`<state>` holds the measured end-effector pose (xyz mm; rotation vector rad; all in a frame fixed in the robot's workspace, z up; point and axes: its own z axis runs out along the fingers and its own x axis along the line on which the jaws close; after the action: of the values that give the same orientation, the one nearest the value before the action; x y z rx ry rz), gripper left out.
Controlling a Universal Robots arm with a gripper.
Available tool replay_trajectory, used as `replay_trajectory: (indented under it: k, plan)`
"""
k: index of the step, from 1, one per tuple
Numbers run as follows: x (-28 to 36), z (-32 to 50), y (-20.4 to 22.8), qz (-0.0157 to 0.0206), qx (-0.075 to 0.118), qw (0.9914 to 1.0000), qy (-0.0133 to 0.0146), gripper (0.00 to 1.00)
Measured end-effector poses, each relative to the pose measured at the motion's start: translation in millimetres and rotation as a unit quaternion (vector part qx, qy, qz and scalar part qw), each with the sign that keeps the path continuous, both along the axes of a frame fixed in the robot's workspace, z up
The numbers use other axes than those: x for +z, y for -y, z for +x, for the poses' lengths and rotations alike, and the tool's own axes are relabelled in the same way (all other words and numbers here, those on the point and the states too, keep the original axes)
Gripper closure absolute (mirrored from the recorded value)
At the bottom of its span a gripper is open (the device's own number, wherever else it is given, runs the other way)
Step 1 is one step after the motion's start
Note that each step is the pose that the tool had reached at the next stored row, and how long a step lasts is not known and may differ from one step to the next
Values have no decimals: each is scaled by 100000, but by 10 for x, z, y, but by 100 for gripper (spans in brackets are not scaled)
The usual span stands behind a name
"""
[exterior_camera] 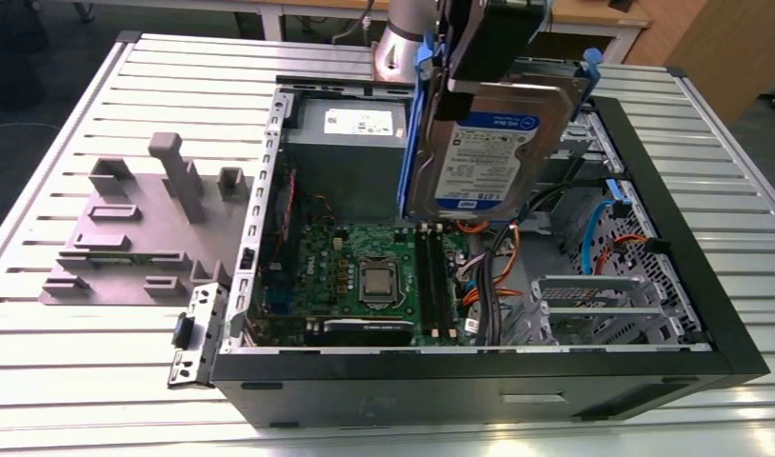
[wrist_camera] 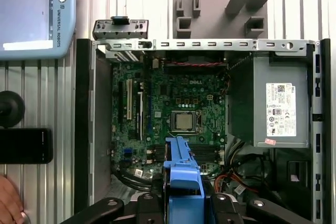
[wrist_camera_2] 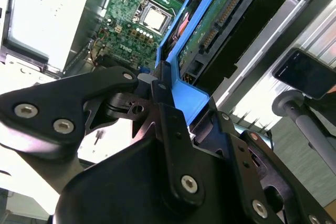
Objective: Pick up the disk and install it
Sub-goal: 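Insert the disk into the insertion slot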
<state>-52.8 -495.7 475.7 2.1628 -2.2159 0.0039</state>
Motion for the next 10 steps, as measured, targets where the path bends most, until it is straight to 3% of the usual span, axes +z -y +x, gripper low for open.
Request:
replay_trajectory:
  k: [6,10]
  plan:
    - [-7,1,108,-31,3,100000,3,64]
    - [-15,18,132,-22,2,100000,4,64]
